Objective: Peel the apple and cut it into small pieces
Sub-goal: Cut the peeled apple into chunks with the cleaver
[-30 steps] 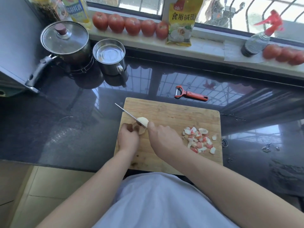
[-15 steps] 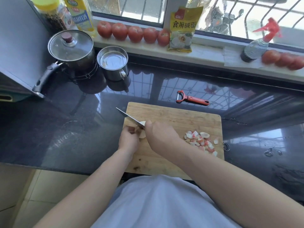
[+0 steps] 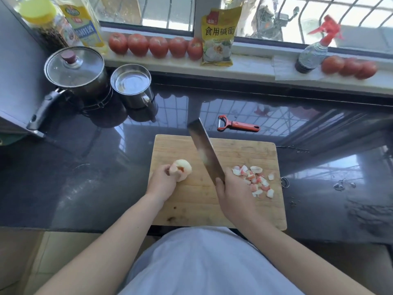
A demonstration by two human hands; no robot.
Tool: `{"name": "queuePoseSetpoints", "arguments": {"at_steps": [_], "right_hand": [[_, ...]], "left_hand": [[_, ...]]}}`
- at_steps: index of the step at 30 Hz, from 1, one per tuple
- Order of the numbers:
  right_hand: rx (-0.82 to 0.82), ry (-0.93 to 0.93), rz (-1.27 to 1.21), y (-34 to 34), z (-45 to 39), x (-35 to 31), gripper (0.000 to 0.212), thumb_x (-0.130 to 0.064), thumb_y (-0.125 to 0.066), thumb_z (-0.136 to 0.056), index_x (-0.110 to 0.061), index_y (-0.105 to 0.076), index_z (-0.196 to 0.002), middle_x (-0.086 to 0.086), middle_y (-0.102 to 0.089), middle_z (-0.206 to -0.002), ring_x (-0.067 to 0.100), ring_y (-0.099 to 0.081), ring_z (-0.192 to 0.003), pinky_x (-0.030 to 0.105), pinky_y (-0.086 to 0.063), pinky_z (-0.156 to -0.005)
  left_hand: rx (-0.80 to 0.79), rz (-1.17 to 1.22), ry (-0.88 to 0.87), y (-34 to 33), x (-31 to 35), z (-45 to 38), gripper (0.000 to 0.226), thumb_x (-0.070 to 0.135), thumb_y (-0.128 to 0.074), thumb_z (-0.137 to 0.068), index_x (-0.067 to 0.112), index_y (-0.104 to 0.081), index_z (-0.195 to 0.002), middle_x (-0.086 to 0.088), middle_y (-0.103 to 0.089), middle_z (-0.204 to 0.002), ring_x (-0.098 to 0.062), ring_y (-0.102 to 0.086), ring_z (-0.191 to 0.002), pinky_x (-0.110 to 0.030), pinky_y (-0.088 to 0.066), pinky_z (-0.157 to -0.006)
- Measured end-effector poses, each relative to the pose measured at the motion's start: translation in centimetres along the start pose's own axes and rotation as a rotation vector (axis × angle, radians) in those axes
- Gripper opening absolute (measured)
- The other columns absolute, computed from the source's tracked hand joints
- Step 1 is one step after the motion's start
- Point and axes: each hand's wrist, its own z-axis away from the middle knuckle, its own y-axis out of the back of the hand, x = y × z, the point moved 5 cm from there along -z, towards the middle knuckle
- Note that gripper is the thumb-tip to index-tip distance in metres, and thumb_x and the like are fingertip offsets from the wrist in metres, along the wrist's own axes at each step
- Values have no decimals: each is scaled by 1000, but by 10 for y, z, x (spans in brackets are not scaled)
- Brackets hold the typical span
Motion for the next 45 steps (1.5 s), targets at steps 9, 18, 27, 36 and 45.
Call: {"name": "queuePoseSetpoints", "arguments": {"at_steps": [9, 18, 27, 36, 45], "right_hand": [[-84, 44, 348, -27, -12, 15, 60, 1, -55, -84, -18, -34, -137, 10, -39, -117, 34, -56, -66, 39, -41, -53], [-188, 351, 596, -78, -6, -10, 51, 6, -54, -62, -4, -55, -112, 10, -43, -95, 26, -44, -76, 34, -41, -56], [-655, 70, -700, -3, 13, -35, 44, -45, -52, -99, -35, -44, -140, -18, -58, -119, -4, -59, -95, 15, -49, -76], [-427, 10, -829, 21, 22, -10, 29, -38, -55, -92, -28, -60, -118, 2, -69, -102, 21, -66, -83, 47, -55, -70], [-466, -22, -709, 25, 21, -2, 24, -27, -45, -102, -21, -65, -115, -13, -66, -82, -2, -57, -61, 15, -41, -49]], "left_hand": [[61, -36, -131, -12, 5, 46, 41, 26, -83, -82, 32, -64, -118, 13, -69, -106, -9, -64, -96, -23, -49, -68], [-74, 165, -81, 26, -15, 80, 35, 27, -77, -89, 38, -69, -120, 16, -74, -110, -5, -68, -107, -23, -51, -87], [-265, 77, -202, 4, 37, 107, 17, 29, -67, -97, 39, -69, -110, 11, -77, -99, -12, -73, -88, -27, -59, -69], [-340, 79, -210, -28, 61, 115, 11, 17, -69, -93, 20, -78, -100, 0, -78, -85, -4, -67, -66, -16, -50, -59], [-418, 65, -148, -44, 63, 103, 15, 14, -64, -92, 10, -79, -91, -15, -76, -89, -21, -66, -73, -39, -57, -72]]}}
